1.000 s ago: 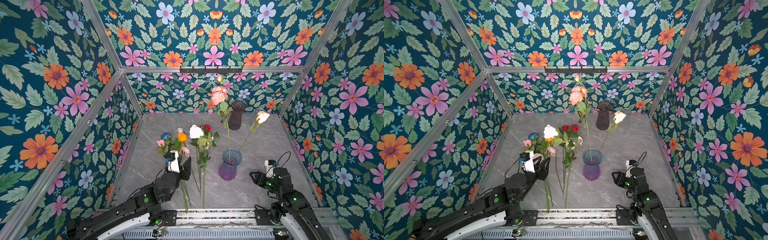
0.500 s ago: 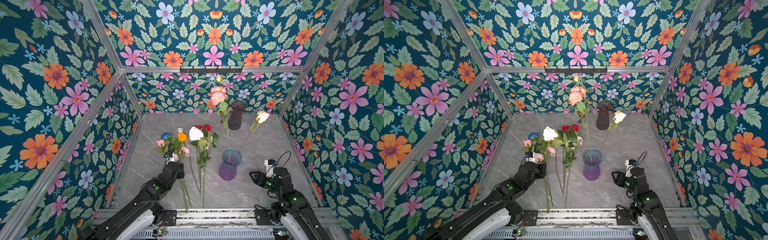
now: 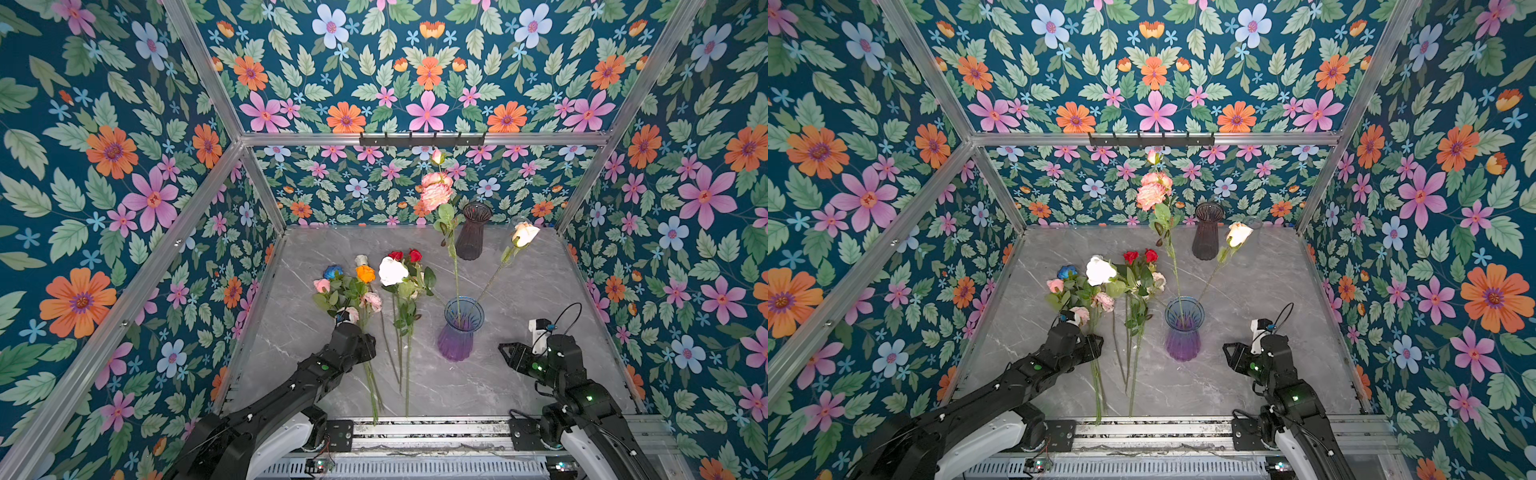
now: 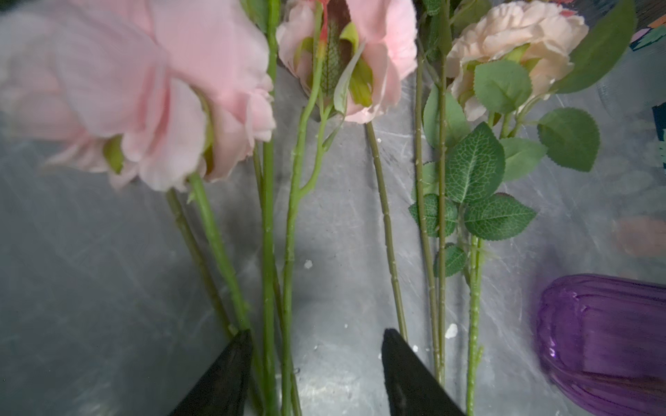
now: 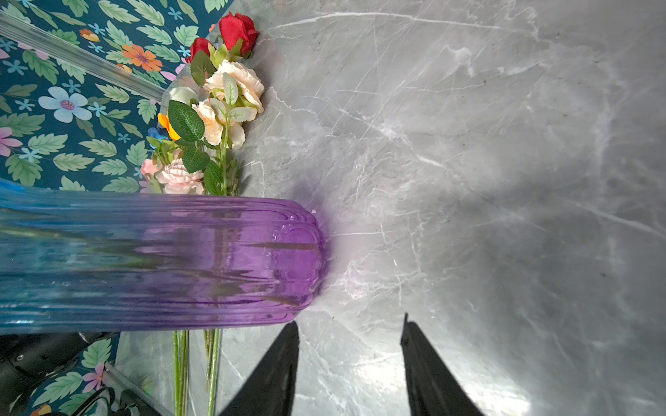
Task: Arrange the flowers into the vase
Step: 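Draw the left gripper back down to the stems of the bunch, then close the left gripper on a white rose stem in the bunch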
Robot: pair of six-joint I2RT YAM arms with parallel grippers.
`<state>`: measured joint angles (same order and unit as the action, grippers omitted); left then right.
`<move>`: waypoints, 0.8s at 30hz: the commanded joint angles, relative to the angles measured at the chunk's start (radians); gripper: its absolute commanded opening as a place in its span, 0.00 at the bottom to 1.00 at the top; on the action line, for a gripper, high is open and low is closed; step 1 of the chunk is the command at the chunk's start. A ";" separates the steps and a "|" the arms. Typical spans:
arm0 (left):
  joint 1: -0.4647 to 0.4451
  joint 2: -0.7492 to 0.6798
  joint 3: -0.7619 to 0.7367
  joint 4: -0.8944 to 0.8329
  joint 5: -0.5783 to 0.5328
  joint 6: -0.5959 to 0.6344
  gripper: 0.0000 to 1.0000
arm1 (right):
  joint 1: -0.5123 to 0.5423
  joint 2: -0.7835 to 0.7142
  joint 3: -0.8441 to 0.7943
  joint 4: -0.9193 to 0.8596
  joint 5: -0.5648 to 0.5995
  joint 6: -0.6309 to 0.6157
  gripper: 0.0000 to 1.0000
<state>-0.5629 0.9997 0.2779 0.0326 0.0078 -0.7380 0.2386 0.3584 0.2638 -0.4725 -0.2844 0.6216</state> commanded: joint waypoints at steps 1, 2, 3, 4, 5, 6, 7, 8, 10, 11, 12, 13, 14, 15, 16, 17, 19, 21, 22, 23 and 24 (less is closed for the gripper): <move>0.009 0.041 0.030 0.131 0.048 -0.014 0.60 | 0.001 -0.003 0.004 0.014 0.008 -0.007 0.48; 0.015 0.049 0.040 0.137 0.044 -0.008 0.60 | 0.001 -0.003 0.004 0.014 0.007 -0.006 0.48; 0.024 0.056 0.050 0.140 0.042 -0.001 0.60 | 0.001 -0.003 0.004 0.014 0.008 -0.007 0.48; 0.036 0.061 0.058 0.144 0.043 0.005 0.60 | 0.001 -0.004 0.003 0.013 0.008 -0.007 0.48; 0.051 0.065 0.063 0.153 0.052 0.007 0.60 | 0.001 -0.006 0.004 0.012 0.008 -0.007 0.48; 0.064 0.066 0.068 0.161 0.063 0.011 0.60 | 0.001 -0.007 0.003 0.012 0.007 -0.007 0.48; 0.074 0.068 0.071 0.162 0.070 0.012 0.60 | 0.001 -0.007 0.003 0.013 0.007 -0.008 0.48; 0.083 0.068 0.077 0.159 0.077 0.015 0.59 | 0.001 -0.007 0.004 0.012 0.007 -0.007 0.48; 0.093 0.061 0.080 0.148 0.080 0.021 0.59 | 0.001 -0.009 0.004 0.012 0.007 -0.006 0.48; 0.093 0.052 0.078 0.140 0.077 0.020 0.59 | 0.001 -0.010 0.004 0.011 0.007 -0.007 0.48; 0.095 0.040 0.074 0.133 0.072 0.020 0.59 | 0.001 -0.009 0.003 0.011 0.008 -0.006 0.48; 0.096 0.028 0.069 0.124 0.071 0.020 0.59 | 0.001 -0.011 0.003 0.011 0.007 -0.006 0.48; 0.096 0.017 0.065 0.113 0.069 0.022 0.59 | 0.001 -0.012 0.004 0.010 0.007 -0.006 0.48; 0.097 0.004 0.061 0.101 0.069 0.024 0.58 | 0.001 -0.013 0.003 0.010 0.008 -0.007 0.48; 0.096 -0.005 0.058 0.093 0.073 0.027 0.56 | 0.002 -0.013 0.003 0.010 0.009 -0.006 0.48; 0.095 -0.013 0.057 0.088 0.083 0.033 0.51 | 0.001 -0.015 0.003 0.009 0.009 -0.006 0.48; 0.094 -0.026 0.056 0.094 0.124 0.058 0.41 | 0.001 -0.016 0.003 0.009 0.009 -0.006 0.48; 0.086 -0.029 0.060 0.107 0.171 0.075 0.35 | 0.001 -0.017 0.003 0.009 0.011 -0.006 0.48; 0.078 -0.022 0.067 0.105 0.177 0.081 0.35 | 0.001 -0.016 0.003 0.008 0.011 -0.005 0.48; 0.064 -0.011 0.079 0.093 0.170 0.095 0.36 | 0.001 -0.017 0.003 0.008 0.012 -0.006 0.48; 0.047 0.008 0.095 0.075 0.152 0.107 0.36 | 0.001 -0.018 0.003 0.008 0.012 -0.005 0.48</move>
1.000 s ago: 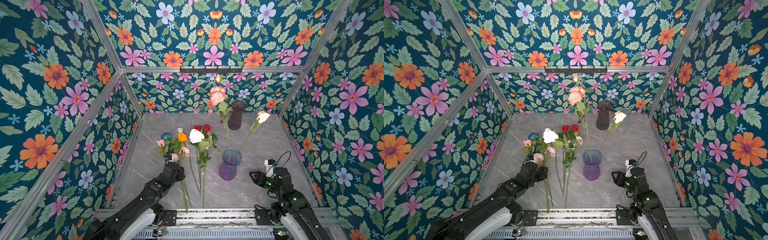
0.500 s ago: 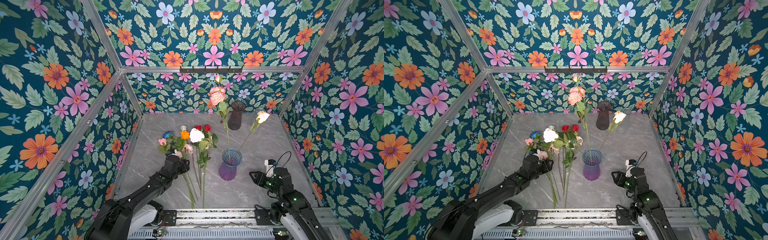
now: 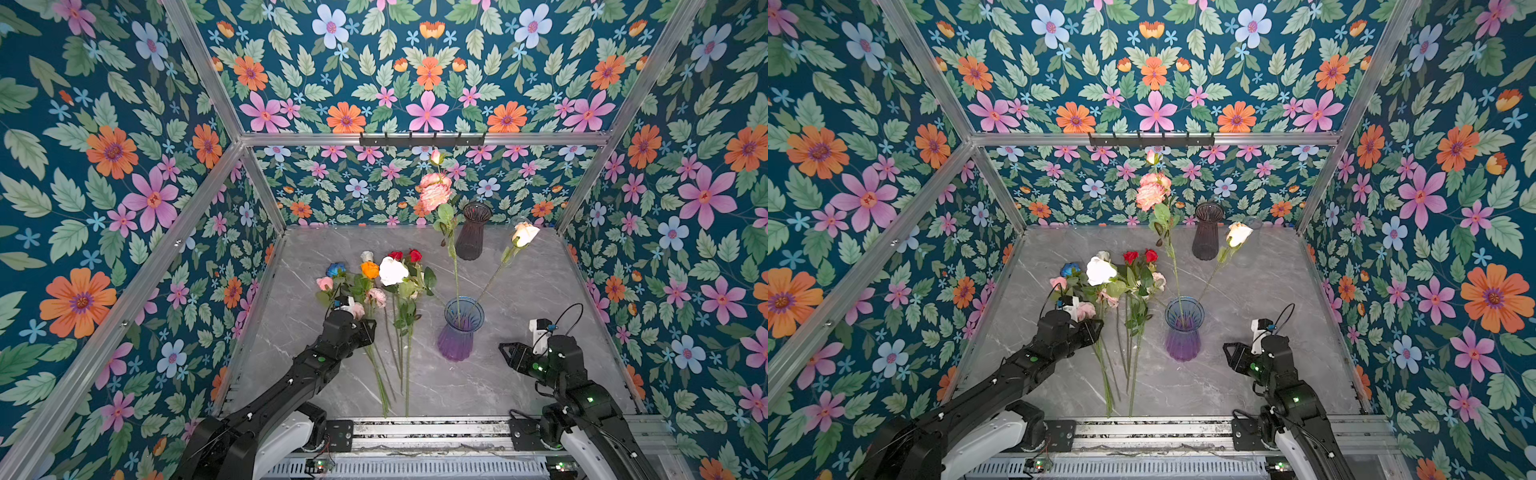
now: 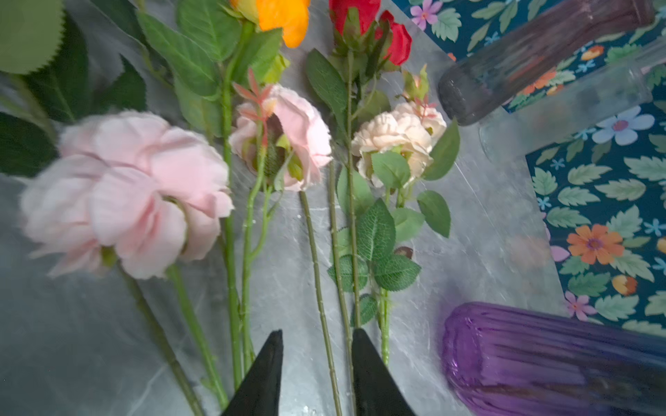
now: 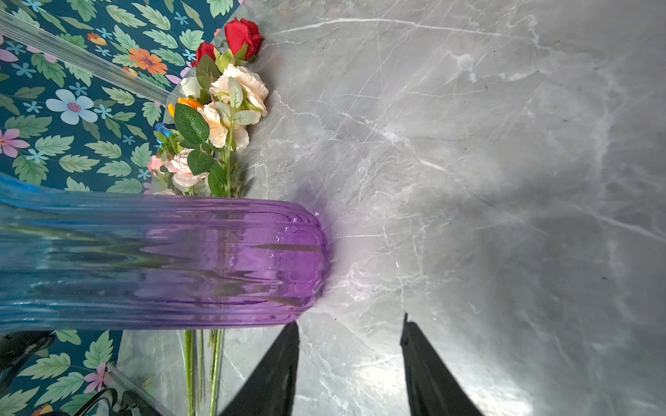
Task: Arrange the flowers into the vase
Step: 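Close the left gripper on a white rose stem in the bunch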
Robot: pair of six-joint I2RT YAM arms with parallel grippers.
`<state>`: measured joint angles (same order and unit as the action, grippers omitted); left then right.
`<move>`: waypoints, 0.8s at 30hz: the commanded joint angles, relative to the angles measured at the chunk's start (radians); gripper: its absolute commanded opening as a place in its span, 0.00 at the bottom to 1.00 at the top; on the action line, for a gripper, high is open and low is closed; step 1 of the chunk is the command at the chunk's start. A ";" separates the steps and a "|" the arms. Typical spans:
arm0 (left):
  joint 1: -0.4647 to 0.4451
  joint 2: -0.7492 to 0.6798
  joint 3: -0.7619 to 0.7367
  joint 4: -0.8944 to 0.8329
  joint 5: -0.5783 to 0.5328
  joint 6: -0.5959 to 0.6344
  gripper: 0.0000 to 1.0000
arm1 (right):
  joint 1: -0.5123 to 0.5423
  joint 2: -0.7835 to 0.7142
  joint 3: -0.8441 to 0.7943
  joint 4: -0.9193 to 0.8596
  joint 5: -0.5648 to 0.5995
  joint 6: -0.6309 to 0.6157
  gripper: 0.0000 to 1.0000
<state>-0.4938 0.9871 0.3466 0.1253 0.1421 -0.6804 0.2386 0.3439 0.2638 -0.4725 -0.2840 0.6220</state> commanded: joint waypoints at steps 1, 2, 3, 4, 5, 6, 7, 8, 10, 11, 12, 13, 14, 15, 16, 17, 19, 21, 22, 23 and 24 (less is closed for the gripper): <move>-0.036 0.042 0.041 -0.031 0.002 0.059 0.37 | 0.001 -0.005 0.003 0.007 0.012 -0.006 0.48; -0.051 0.069 0.054 -0.039 -0.012 0.066 0.37 | 0.001 -0.007 0.003 0.006 0.014 -0.006 0.48; -0.065 0.098 0.065 -0.044 -0.022 0.071 0.37 | 0.001 -0.008 0.003 0.005 0.013 -0.004 0.48; -0.079 0.120 0.074 -0.045 -0.034 0.073 0.37 | 0.001 -0.011 0.003 0.003 0.015 -0.004 0.48; -0.097 0.143 0.085 -0.046 -0.054 0.076 0.37 | 0.001 -0.012 0.002 0.003 0.014 -0.004 0.48; -0.117 0.165 0.094 -0.047 -0.080 0.079 0.37 | 0.001 -0.015 0.003 0.002 0.016 -0.004 0.48; -0.133 0.183 0.102 -0.050 -0.106 0.082 0.37 | 0.001 -0.014 0.003 0.002 0.016 -0.004 0.48; -0.150 0.204 0.113 -0.055 -0.134 0.086 0.37 | 0.001 -0.014 0.003 0.002 0.016 -0.004 0.48; -0.166 0.248 0.132 -0.065 -0.173 0.093 0.37 | 0.001 -0.014 0.003 0.002 0.016 -0.004 0.48; -0.169 0.271 0.139 -0.064 -0.180 0.093 0.37 | 0.002 -0.014 0.003 0.002 0.016 -0.004 0.48; -0.170 0.290 0.145 -0.060 -0.181 0.093 0.37 | 0.001 -0.014 0.003 0.002 0.014 -0.004 0.48; -0.170 0.305 0.152 -0.061 -0.180 0.094 0.37 | 0.001 -0.014 0.002 0.003 0.014 -0.005 0.48; -0.170 0.319 0.162 -0.060 -0.178 0.097 0.37 | 0.001 -0.014 0.002 0.002 0.014 -0.004 0.48; -0.170 0.330 0.169 -0.062 -0.176 0.099 0.37 | 0.001 -0.015 0.003 0.002 0.014 -0.004 0.48; -0.170 0.340 0.177 -0.061 -0.176 0.102 0.37 | 0.001 -0.016 0.002 0.001 0.014 -0.005 0.48; -0.170 0.355 0.186 -0.063 -0.176 0.105 0.37 | 0.001 -0.017 0.002 0.001 0.015 -0.004 0.48; -0.170 0.382 0.204 -0.069 -0.175 0.108 0.37 | 0.001 -0.019 0.001 -0.001 0.014 -0.004 0.48; -0.170 0.410 0.223 -0.076 -0.175 0.108 0.37 | 0.001 -0.024 0.001 -0.003 0.015 -0.004 0.48; -0.170 0.421 0.228 -0.076 -0.168 0.111 0.37 | 0.001 -0.026 0.000 -0.003 0.017 -0.004 0.48; -0.170 0.434 0.236 -0.078 -0.163 0.113 0.37 | 0.001 -0.029 -0.001 -0.004 0.016 -0.003 0.48; -0.170 0.446 0.243 -0.082 -0.159 0.116 0.37 | 0.001 -0.031 0.000 -0.005 0.016 -0.003 0.48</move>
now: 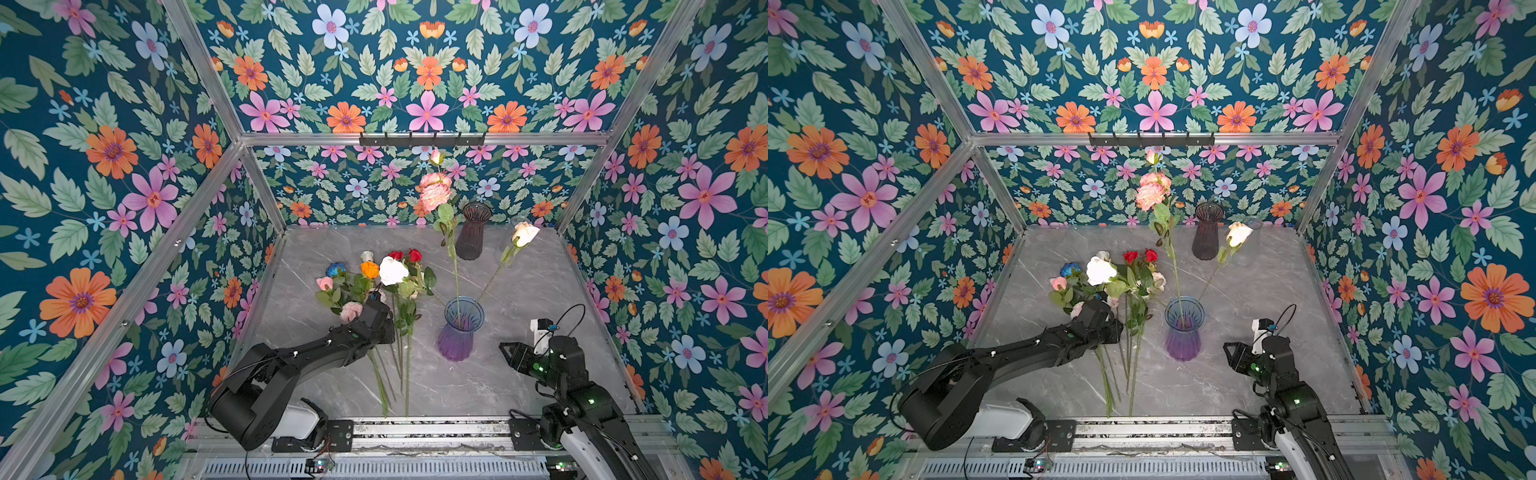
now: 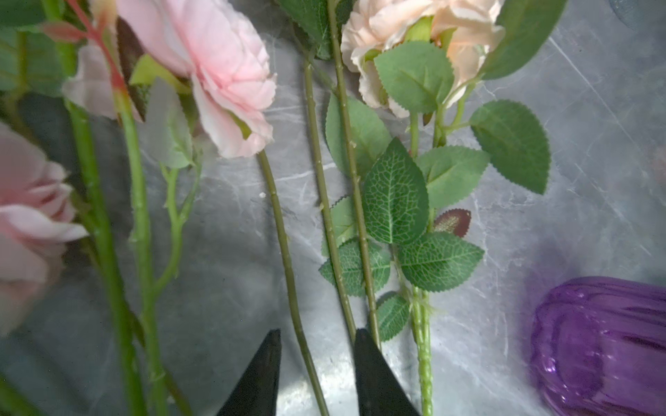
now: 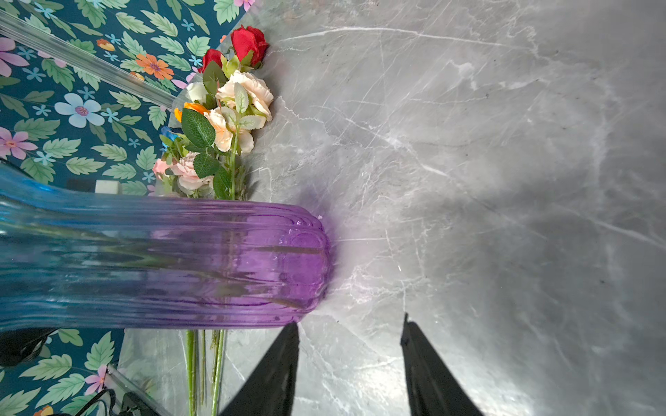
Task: Arrange the flowers into the vase
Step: 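Close the left gripper on a white rose stem in the bunch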
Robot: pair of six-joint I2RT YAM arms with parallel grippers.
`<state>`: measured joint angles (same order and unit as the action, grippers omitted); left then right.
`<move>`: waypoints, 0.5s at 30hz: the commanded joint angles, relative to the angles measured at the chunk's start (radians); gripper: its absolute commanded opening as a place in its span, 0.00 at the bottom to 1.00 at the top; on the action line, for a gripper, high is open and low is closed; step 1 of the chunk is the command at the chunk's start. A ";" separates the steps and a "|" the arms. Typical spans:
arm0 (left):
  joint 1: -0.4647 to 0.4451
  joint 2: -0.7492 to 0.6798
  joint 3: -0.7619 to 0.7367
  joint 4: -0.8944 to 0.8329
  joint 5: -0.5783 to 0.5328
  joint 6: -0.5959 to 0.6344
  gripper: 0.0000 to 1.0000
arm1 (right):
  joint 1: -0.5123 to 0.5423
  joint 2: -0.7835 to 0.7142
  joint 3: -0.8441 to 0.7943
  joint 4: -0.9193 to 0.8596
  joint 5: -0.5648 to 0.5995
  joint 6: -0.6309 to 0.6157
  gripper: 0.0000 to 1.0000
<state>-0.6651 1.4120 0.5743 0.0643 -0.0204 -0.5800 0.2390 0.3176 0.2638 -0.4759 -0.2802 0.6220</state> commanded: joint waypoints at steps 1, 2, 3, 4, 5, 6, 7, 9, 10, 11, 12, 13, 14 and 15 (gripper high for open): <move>0.001 0.030 0.021 -0.023 0.006 0.017 0.37 | 0.000 -0.005 0.000 -0.001 0.013 -0.002 0.48; 0.001 0.038 0.025 -0.027 0.008 0.019 0.36 | 0.000 -0.005 -0.001 -0.001 0.012 -0.003 0.48; 0.002 0.045 0.031 -0.030 0.009 0.018 0.35 | 0.001 -0.005 0.000 -0.001 0.012 -0.003 0.48; 0.001 0.051 0.034 -0.036 0.006 0.017 0.35 | 0.001 -0.005 -0.001 -0.001 0.011 -0.003 0.48; 0.001 0.055 0.036 -0.037 0.005 0.016 0.35 | 0.000 -0.006 0.000 -0.001 0.011 -0.004 0.49; 0.001 0.057 0.037 -0.037 0.004 0.014 0.34 | 0.000 -0.007 -0.001 -0.002 0.011 -0.002 0.48; 0.001 0.059 0.037 -0.038 0.004 0.012 0.33 | 0.000 -0.008 -0.001 -0.001 0.011 -0.003 0.48; 0.001 0.062 0.039 -0.038 0.005 0.010 0.33 | 0.000 -0.009 -0.001 -0.002 0.011 -0.004 0.48; 0.001 0.066 0.039 -0.037 0.008 0.012 0.33 | 0.000 -0.010 0.000 -0.003 0.011 -0.003 0.48; 0.002 0.072 0.041 -0.035 0.016 0.014 0.33 | 0.000 -0.009 0.000 -0.003 0.010 -0.004 0.48; 0.002 0.080 0.043 -0.035 0.021 0.015 0.33 | 0.001 -0.010 0.000 -0.002 0.011 -0.003 0.48; 0.002 0.087 0.048 -0.035 0.026 0.018 0.33 | 0.001 -0.009 0.000 -0.002 0.011 -0.003 0.48; 0.002 0.097 0.053 -0.037 0.033 0.021 0.33 | 0.000 -0.010 -0.001 -0.002 0.011 -0.003 0.48; 0.002 0.105 0.057 -0.037 0.039 0.023 0.32 | 0.001 -0.009 0.000 -0.003 0.011 -0.002 0.48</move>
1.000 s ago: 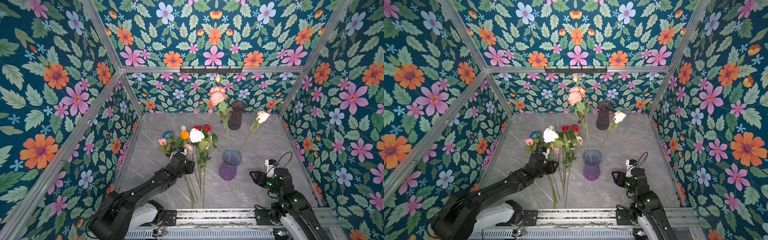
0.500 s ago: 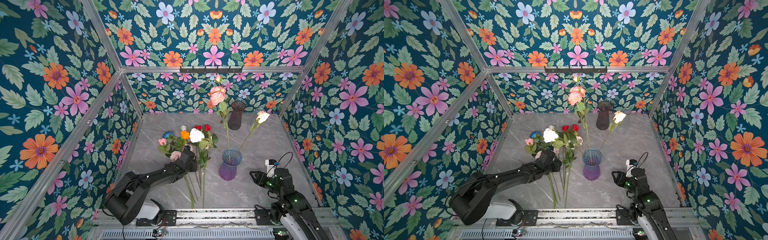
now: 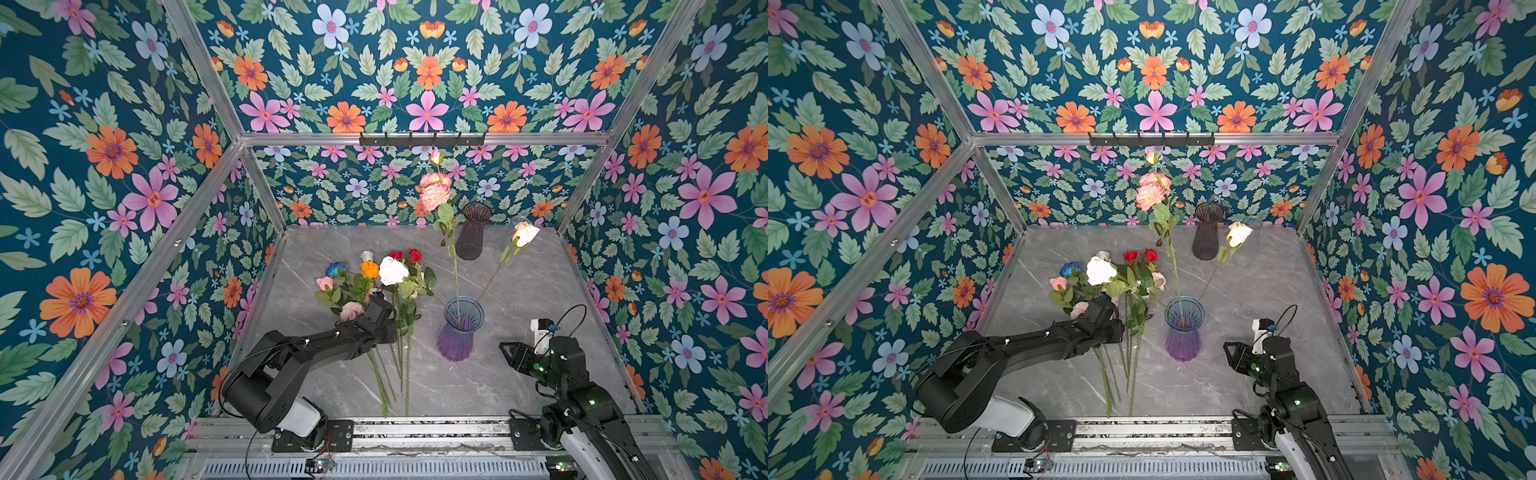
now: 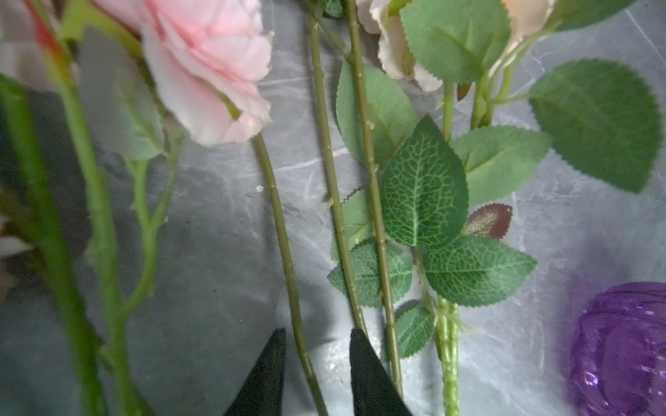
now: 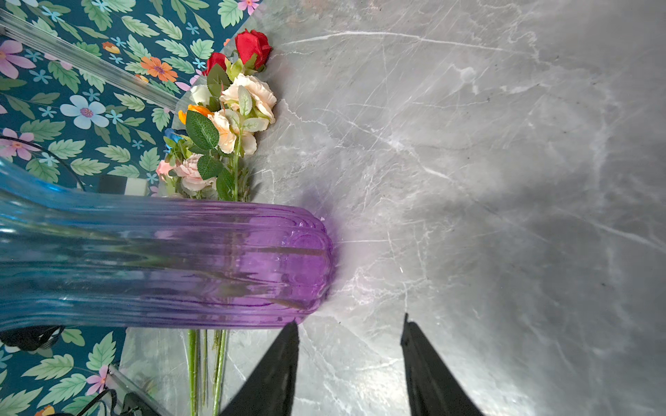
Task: Arrange the flowers into the vase
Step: 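Close the left gripper on a white rose stem in the bunch, then lift the white rose stem up out of the bunch with the left gripper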
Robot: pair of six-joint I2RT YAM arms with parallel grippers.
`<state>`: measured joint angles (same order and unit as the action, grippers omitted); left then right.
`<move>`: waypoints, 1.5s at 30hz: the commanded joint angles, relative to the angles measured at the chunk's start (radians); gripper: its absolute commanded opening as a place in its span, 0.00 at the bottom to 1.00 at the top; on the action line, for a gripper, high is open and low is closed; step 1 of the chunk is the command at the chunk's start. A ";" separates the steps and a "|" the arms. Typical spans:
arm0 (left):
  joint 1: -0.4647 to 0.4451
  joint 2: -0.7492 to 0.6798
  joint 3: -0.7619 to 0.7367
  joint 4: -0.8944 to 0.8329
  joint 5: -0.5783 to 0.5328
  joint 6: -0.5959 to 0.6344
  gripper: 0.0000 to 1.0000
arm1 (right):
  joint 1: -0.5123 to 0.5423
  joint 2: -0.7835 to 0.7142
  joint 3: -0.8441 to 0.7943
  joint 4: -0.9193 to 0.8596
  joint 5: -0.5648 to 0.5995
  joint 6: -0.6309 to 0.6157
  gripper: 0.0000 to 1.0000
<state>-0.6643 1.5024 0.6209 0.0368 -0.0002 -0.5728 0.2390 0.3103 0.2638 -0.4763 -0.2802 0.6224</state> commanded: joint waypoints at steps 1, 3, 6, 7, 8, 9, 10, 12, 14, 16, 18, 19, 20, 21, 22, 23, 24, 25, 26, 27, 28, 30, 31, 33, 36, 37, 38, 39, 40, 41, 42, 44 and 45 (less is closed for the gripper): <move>0.003 0.021 0.014 -0.009 0.024 0.018 0.29 | 0.001 -0.002 0.000 -0.002 0.011 -0.003 0.48; 0.005 0.028 0.019 -0.011 0.029 0.018 0.26 | 0.000 -0.002 0.000 -0.002 0.010 -0.004 0.48; 0.014 0.021 0.015 -0.010 0.034 0.019 0.12 | 0.000 -0.003 0.000 -0.003 0.010 -0.004 0.48; 0.016 0.015 0.012 -0.008 0.034 0.019 0.08 | 0.000 -0.003 -0.001 -0.003 0.010 -0.003 0.48; 0.018 0.005 0.007 -0.006 0.033 0.019 0.05 | 0.001 -0.002 0.000 -0.002 0.011 -0.004 0.48; 0.021 -0.007 0.001 -0.006 0.031 0.019 0.04 | 0.000 -0.002 -0.001 -0.002 0.011 -0.003 0.48; 0.024 -0.019 -0.004 -0.002 0.029 0.019 0.03 | 0.000 -0.002 0.000 -0.002 0.011 -0.003 0.48; 0.041 -0.049 -0.025 0.021 0.040 0.020 0.01 | 0.000 -0.002 -0.001 -0.002 0.010 -0.003 0.48; 0.061 -0.078 -0.047 0.050 0.068 0.027 0.00 | 0.000 -0.002 -0.001 -0.002 0.010 -0.003 0.48; 0.070 -0.109 -0.061 0.067 0.085 0.039 0.00 | 0.000 -0.003 0.000 -0.002 0.011 -0.003 0.48; 0.073 -0.141 -0.064 0.066 0.075 0.045 0.00 | 0.000 -0.003 0.000 -0.003 0.011 -0.003 0.48; 0.074 -0.154 -0.064 0.065 0.071 0.047 0.00 | 0.001 -0.004 -0.001 -0.004 0.012 -0.003 0.48; 0.076 -0.167 -0.062 0.063 0.071 0.049 0.00 | 0.000 -0.004 0.000 -0.004 0.013 -0.004 0.48; 0.077 -0.182 -0.058 0.062 0.075 0.050 0.00 | 0.000 -0.004 0.000 -0.003 0.013 -0.003 0.48; 0.076 -0.194 -0.055 0.061 0.079 0.052 0.00 | 0.001 -0.004 0.000 -0.004 0.013 -0.004 0.48; 0.077 -0.210 -0.051 0.059 0.084 0.051 0.00 | 0.001 -0.005 0.000 -0.004 0.012 -0.003 0.48; 0.077 -0.230 -0.047 0.058 0.091 0.053 0.00 | 0.000 -0.005 0.000 -0.004 0.012 -0.003 0.48; 0.077 -0.246 -0.045 0.057 0.094 0.052 0.00 | 0.000 -0.005 0.000 -0.004 0.012 -0.003 0.48; 0.077 -0.270 -0.041 0.054 0.093 0.050 0.00 | 0.000 -0.006 0.000 -0.004 0.013 -0.004 0.48; 0.077 -0.296 -0.037 0.052 0.090 0.050 0.00 | 0.000 -0.007 0.000 -0.004 0.011 -0.003 0.48; 0.077 -0.319 -0.035 0.047 0.085 0.049 0.00 | 0.001 -0.007 0.000 -0.004 0.012 -0.003 0.48; 0.078 -0.380 -0.029 0.035 0.067 0.048 0.00 | 0.000 -0.007 0.000 -0.004 0.011 -0.004 0.48; 0.077 -0.409 -0.026 0.028 0.061 0.049 0.00 | 0.000 -0.007 -0.001 -0.005 0.011 -0.004 0.48; 0.077 -0.478 -0.021 0.020 0.050 0.055 0.00 | 0.001 -0.007 -0.001 -0.003 0.010 -0.003 0.48; 0.077 -0.581 -0.018 0.018 0.029 0.056 0.00 | 0.000 -0.007 0.000 -0.004 0.011 -0.003 0.48; 0.077 -0.624 -0.018 0.020 0.019 0.056 0.00 | 0.001 -0.008 0.000 -0.004 0.010 -0.003 0.48; 0.077 -0.671 -0.019 0.027 0.013 0.056 0.00 | 0.001 -0.009 0.000 -0.003 0.011 -0.004 0.48; 0.077 -0.710 -0.020 0.032 0.006 0.056 0.00 | 0.001 -0.008 0.000 -0.004 0.012 -0.004 0.48; 0.077 -0.754 -0.020 0.040 -0.002 0.056 0.00 | 0.001 -0.008 0.000 -0.004 0.010 -0.003 0.48; 0.077 -0.797 -0.018 0.044 -0.013 0.053 0.00 | 0.001 -0.008 -0.001 -0.004 0.011 -0.004 0.48; 0.077 -0.828 -0.015 0.048 -0.017 0.050 0.00 | 0.000 -0.007 -0.001 -0.003 0.011 -0.004 0.48; 0.077 -0.884 0.006 0.055 -0.008 0.050 0.00 | 0.001 -0.007 -0.001 -0.003 0.011 -0.003 0.48; 0.077 -0.901 0.018 0.059 0.003 0.050 0.00 | 0.000 -0.007 -0.002 -0.003 0.012 -0.004 0.48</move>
<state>-0.5880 0.6388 0.6167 0.0574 0.0032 -0.5251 0.2390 0.3046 0.2638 -0.4767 -0.2802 0.6224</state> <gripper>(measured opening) 0.060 0.485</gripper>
